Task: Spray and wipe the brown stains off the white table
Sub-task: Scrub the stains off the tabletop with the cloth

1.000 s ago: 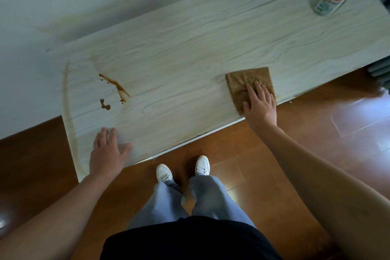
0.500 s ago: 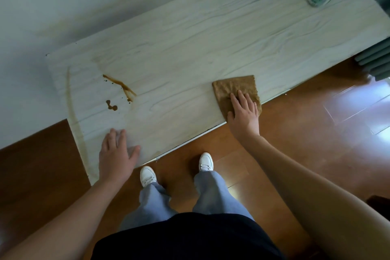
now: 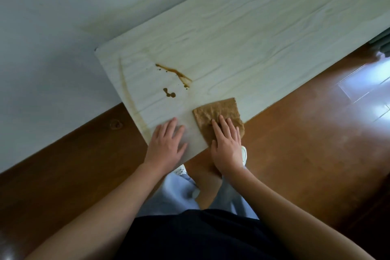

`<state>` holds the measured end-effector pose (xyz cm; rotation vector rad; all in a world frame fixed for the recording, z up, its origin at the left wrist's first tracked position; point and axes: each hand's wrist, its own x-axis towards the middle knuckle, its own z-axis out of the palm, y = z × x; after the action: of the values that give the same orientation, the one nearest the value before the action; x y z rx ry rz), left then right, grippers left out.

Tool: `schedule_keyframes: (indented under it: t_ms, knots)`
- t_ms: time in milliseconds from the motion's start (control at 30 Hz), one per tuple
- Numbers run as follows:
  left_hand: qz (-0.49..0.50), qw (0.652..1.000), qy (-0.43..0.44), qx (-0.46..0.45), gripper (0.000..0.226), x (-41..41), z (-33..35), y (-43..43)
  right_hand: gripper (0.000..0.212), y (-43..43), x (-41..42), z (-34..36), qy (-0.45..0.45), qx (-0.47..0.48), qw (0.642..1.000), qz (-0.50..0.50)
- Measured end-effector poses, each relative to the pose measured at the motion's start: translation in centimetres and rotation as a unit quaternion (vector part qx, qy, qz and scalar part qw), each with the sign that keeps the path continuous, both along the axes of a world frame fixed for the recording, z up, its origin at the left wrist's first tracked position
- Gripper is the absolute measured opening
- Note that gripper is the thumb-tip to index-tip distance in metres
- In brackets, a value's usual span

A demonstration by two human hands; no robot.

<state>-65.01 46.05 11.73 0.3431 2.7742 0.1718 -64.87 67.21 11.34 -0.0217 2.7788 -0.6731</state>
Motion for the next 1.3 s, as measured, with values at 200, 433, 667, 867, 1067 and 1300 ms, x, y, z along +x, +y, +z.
schedule_keyframes:
  t_ms: [200, 433, 667, 867, 1067, 1300]
  knots:
    - [-0.001, 1.000, 0.021, 0.009, 0.059, -0.3, -0.6, -2.5, 0.062, -3.5, 2.5, -0.1, 0.003, 0.034, 0.999, 0.041]
    - [0.034, 0.999, 0.016, 0.022, 0.069, -0.3, -1.6, -2.8, 0.070, -2.1, -1.6, -1.3, 0.017, 0.087, 0.991, 0.096]
    - [0.085, 0.994, 0.053, 0.044, 0.065, -0.4, -2.0, -2.2, 0.067, -2.7, -6.9, -2.5, 0.018, 0.109, 0.979, 0.171]
    - [0.166, 0.984, 0.052, 0.027, 0.067, -1.5, -1.8, -1.7, 0.064, -5.0, -12.6, -2.9, 0.039, 0.087, 0.970, 0.222]
    - [0.243, 0.969, 0.042, 0.009, 0.066, -2.5, -1.6, 0.8, 0.064, -8.8, -22.0, -2.6, 0.028, 0.090, 0.954, 0.286]
    - [0.320, 0.946, 0.051, -0.010, 0.070, -3.2, -2.2, 3.3, 0.062, -12.1, -35.2, -2.7, 0.053, 0.103, 0.949, 0.292]
